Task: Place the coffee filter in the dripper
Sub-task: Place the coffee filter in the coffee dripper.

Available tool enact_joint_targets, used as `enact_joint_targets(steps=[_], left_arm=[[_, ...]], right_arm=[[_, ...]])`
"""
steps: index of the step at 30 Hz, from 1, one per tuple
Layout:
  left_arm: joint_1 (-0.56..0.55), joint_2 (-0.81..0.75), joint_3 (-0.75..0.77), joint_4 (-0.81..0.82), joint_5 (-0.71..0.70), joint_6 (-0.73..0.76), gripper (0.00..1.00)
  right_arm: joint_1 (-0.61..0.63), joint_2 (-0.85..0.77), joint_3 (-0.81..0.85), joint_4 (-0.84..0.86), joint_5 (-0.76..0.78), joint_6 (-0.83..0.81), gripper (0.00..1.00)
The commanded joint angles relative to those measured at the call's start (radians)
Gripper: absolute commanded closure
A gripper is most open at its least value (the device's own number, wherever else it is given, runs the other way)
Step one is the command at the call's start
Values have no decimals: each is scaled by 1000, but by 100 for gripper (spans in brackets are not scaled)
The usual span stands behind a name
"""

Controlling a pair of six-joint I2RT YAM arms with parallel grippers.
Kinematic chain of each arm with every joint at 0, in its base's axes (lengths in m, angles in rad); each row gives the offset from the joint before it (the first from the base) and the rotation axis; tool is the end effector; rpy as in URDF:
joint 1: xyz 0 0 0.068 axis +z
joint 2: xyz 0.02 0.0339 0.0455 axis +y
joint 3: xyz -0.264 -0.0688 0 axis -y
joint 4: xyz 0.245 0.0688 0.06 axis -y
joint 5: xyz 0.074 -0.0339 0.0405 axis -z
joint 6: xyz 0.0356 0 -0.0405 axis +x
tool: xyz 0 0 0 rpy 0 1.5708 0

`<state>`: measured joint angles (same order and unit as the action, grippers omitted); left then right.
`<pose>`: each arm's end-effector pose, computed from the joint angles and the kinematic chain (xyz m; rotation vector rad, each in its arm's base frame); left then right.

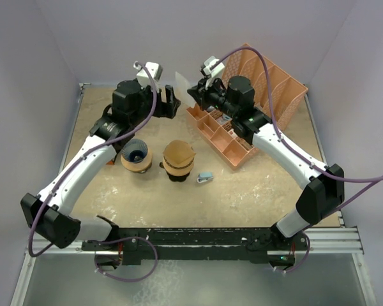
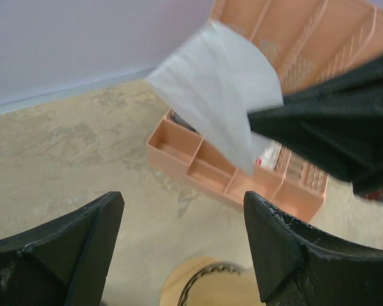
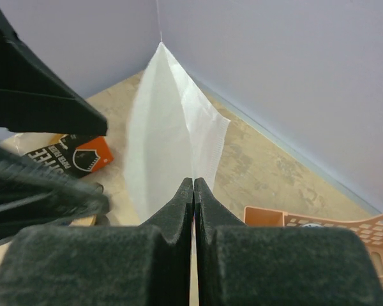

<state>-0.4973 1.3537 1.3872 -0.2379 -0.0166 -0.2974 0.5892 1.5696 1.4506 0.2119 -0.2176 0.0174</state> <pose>0.2756 -0.1489 0.4172 0.1684 1.8015 -0.5561 0.3103 0.2166 0.4181 -0.5969 1.3916 0.6495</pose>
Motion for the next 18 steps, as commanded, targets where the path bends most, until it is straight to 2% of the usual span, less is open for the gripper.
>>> enact_joint_targets(steps=[1, 4, 7, 13, 18], left_arm=[[12, -99, 56, -212, 151, 331, 21], [46, -168, 52, -331, 145, 454, 19], [112, -237, 45, -413, 136, 499, 17], [317, -309, 78, -484, 143, 466, 11], [520, -247, 133, -531, 230, 349, 10]], right_arm=[[7, -33, 25, -12, -11, -65, 100], [9, -23, 60, -65, -96, -123, 100], [14, -1, 94, -155, -212, -183, 100], [80, 31, 159, -300, -282, -303, 100], [166, 94, 239, -412, -276, -365, 100]])
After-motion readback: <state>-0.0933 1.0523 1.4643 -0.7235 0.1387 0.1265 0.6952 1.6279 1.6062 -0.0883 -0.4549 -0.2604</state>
